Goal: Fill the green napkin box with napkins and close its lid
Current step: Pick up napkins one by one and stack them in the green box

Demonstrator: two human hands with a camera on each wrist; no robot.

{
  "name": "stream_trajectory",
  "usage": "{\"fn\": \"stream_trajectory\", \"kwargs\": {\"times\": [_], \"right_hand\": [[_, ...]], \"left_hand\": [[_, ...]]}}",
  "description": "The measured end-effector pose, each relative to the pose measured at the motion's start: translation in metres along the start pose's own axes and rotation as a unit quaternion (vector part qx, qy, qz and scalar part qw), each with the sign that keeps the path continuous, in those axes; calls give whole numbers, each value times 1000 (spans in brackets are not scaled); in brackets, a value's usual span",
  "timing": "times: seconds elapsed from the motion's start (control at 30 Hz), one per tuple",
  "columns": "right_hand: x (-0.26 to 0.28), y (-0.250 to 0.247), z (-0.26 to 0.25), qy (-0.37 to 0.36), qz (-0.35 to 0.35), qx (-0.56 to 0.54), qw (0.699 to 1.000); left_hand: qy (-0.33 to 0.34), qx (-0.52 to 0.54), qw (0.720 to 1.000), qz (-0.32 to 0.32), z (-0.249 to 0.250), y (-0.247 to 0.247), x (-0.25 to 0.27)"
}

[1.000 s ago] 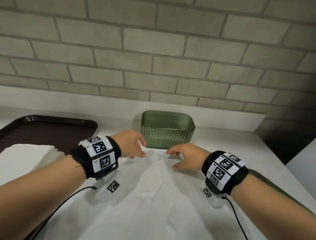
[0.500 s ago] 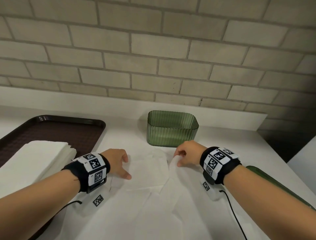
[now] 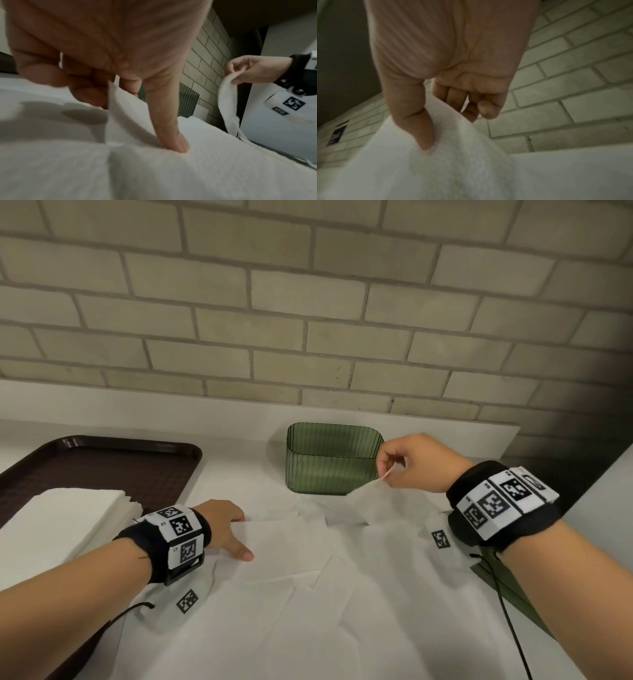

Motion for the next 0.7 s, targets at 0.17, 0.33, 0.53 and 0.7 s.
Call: {"fn": "stream_trajectory", "kwargs": {"times": [0.17,0.33,0.53,0.7], "right_hand": [[13,11,-25,-11,-81,212,974],[19,9,-34,-16,-97,337,936],[30,13,-40,-34,-117,370,921],[30,6,-36,-28,-140,336,931]], "left_hand": [[10,29,997,66,5,-19,4],[3,69,987,143,3,-43,14],[8,123,962,243,-9,-70,32],[45,170,940,294,-12,-83,45]]}}
Point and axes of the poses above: each hand's wrist, its own x-axis away from the middle knuckle, its own y-axis out of the palm, z = x × y, the point moved 9 cm from there along -x, towards the middle knuckle
